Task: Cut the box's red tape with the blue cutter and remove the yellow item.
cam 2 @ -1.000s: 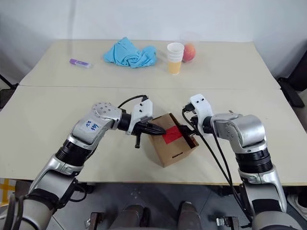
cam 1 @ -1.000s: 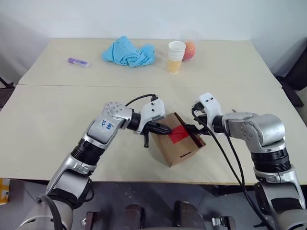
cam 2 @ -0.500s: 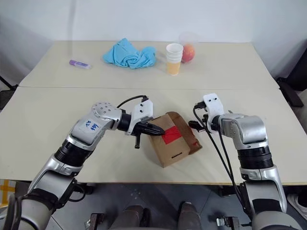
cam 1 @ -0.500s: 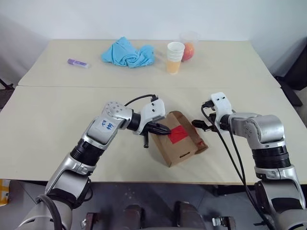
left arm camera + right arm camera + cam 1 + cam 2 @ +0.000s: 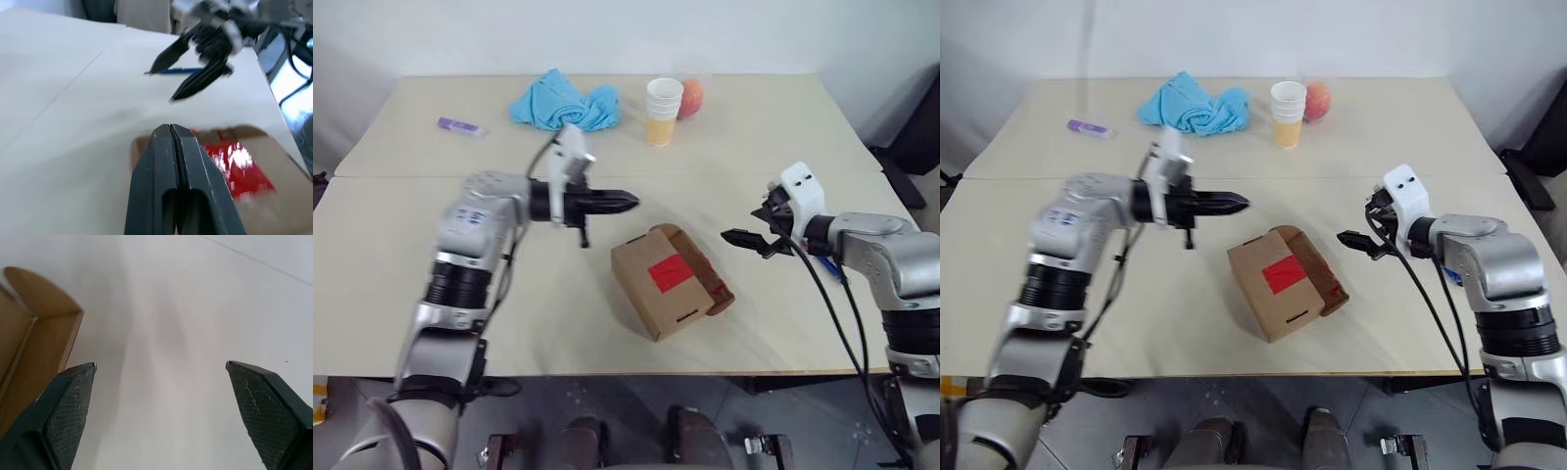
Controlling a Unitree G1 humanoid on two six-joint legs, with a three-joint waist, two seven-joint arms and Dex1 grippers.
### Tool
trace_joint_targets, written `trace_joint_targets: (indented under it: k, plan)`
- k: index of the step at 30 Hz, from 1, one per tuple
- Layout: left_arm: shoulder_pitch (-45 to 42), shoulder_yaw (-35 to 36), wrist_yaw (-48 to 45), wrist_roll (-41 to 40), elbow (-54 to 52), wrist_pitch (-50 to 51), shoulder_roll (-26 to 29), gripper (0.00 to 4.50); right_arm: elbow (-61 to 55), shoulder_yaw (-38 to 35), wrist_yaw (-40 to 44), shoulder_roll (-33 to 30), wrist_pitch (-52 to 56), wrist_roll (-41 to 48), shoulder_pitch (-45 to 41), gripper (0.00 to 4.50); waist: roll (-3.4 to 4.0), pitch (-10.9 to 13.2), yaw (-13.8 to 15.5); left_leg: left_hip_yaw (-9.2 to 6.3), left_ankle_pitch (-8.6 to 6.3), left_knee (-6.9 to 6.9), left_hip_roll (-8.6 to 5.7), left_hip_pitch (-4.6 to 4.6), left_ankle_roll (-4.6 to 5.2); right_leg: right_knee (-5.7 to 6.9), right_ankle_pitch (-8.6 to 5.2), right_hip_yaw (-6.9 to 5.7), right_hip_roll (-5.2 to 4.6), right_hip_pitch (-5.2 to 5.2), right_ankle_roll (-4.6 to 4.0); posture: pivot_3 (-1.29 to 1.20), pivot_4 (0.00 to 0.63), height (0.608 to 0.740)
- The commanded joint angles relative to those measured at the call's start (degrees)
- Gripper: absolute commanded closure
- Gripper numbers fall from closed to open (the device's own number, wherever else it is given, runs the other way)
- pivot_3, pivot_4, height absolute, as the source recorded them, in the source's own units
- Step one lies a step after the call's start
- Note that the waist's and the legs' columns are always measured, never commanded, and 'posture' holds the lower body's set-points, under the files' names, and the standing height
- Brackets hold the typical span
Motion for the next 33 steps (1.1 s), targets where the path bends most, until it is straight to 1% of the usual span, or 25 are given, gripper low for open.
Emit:
trace_joint_targets:
  k: [1,3,5,8,12,14,16,18,21,23,28,29,32,33]
  plan:
    - [4.4,-3.4,-6.3,-0.3,-4.9,2.6,5.9,4.5,-4.3,-0.4,3.0,-0.1,-2.4,1.7,1.0,0.06,0.03,0.0,-0.4,-0.02,0.0,-0.02,0.0,0.0,0.0,0.01,0.0,-0.03,-0.02,0.0,0.0,0.0,0.15,0.74]
    - [8.3,-5.8,-7.0,0.3,-8.4,4.3,8.5,4.5,-8.2,1.9,4.9,0.1,-2.1,2.3,2.7,0.06,0.04,0.0,-0.5,-0.05,0.0,0.0,0.02,-0.02,0.0,0.0,0.0,-0.05,-0.04,0.0,0.0,0.0,0.15,0.74]
    - [11.5,-7.3,-6.6,-0.1,-12.0,5.5,9.1,4.5,-11.4,4.4,5.5,0.0,-1.3,2.1,4.1,0.06,0.04,0.0,-0.4,-0.08,0.0,0.03,0.26,-0.04,0.0,0.0,0.0,-0.05,-0.05,0.01,0.0,0.0,0.15,0.74]
    - [14.0,-8.7,-2.3,0.6,-15.0,7.0,6.8,4.5,-14.8,6.7,5.1,1.1,-1.5,1.7,5.4,0.06,0.02,0.1,0.7,-0.11,-0.01,0.17,0.27,-0.11,0.01,0.02,0.0,-0.05,-0.05,0.02,0.0,0.0,0.15,0.74]
    - [14.9,-9.7,0.6,1.7,-16.0,7.7,5.8,4.5,-16.9,6.7,4.4,2.7,0.0,2.9,5.8,0.06,0.0,0.1,1.5,-0.14,-0.02,0.39,0.26,-0.17,0.02,0.08,0.01,-0.05,-0.06,0.05,0.01,0.0,0.15,0.74]
    - [15.3,-11.2,3.6,3.3,-15.9,7.0,4.0,4.5,-18.5,7.2,4.1,3.7,1.3,3.9,5.9,0.06,0.0,0.1,1.6,-0.13,-0.02,0.39,0.27,-0.15,0.01,0.1,0.01,-0.05,-0.05,0.05,0.0,0.0,0.15,0.74]
    - [14.7,-11.9,8.2,4.6,-14.5,7.0,-0.2,4.5,-19.7,8.6,2.7,5.2,2.8,3.9,6.2,0.06,0.0,0.1,2.0,-0.13,-0.02,0.38,0.26,-0.13,0.01,0.11,0.01,-0.04,-0.05,0.05,0.0,0.0,0.15,0.74]
    - [13.4,-11.8,11.3,6.1,-12.4,6.5,-2.8,4.5,-20.1,9.0,0.5,6.5,5.5,3.9,6.3,0.06,0.0,0.1,2.3,-0.14,-0.02,0.41,0.24,-0.13,0.01,0.13,0.01,-0.06,-0.05,0.08,0.0,0.0,0.15,0.74]
    - [12.6,-11.9,9.9,6.7,-11.5,5.2,-2.5,4.5,-19.8,6.5,-1.8,5.7,8.4,3.5,6.3,0.06,0.0,0.1,2.2,-0.17,-0.02,0.49,0.19,-0.09,0.01,0.13,0.02,-0.11,-0.04,0.18,-0.01,0.0,0.15,0.74]
    - [12.5,-11.6,8.9,6.9,-11.0,4.9,-1.6,4.5,-19.5,1.9,-1.8,4.6,13.9,6.4,6.4,0.06,0.0,0.1,2.2,-0.17,-0.02,0.48,0.06,-0.07,0.01,0.17,0.02,-0.1,-0.04,0.18,-0.01,0.0,0.15,0.74]
    - [11.6,-12.4,3.8,6.6,-10.2,4.1,1.8,4.5,-19.3,-5.6,-1.2,3.7,26.6,13.2,6.4,0.06,0.0,0.1,2.1,-0.19,-0.02,0.42,0.23,-0.08,0.01,0.12,0.02,-0.12,-0.05,0.16,-0.02,0.0,0.15,0.74]
    - [11.0,-12.6,2.0,6.0,-10.6,4.6,2.8,4.5,-19.0,-7.1,-1.3,3.6,27.1,14.0,6.3,0.06,0.0,0.1,2.1,-0.19,-0.02,0.42,0.24,-0.08,0.01,0.13,0.02,-0.13,-0.05,0.16,-0.02,0.0,0.15,0.74]
    - [8.0,-12.4,-1.9,5.2,-10.2,4.8,5.0,4.5,-16.1,-13.3,-2.4,4.6,33.6,16.1,3.8,0.06,0.0,0.1,2.1,-0.17,-0.02,0.44,0.24,-0.09,0.01,0.13,0.02,-0.14,-0.04,0.17,-0.02,0.0,0.15,0.74]
    - [7.0,-12.3,-2.6,5.2,-9.8,4.3,5.2,4.5,-15.1,-14.2,-2.8,4.5,36.0,16.8,3.4,0.06,0.0,0.1,2.0,-0.16,-0.02,0.45,0.24,-0.1,0.01,0.13,0.02,-0.13,-0.05,0.16,-0.02,0.0,0.15,0.74]
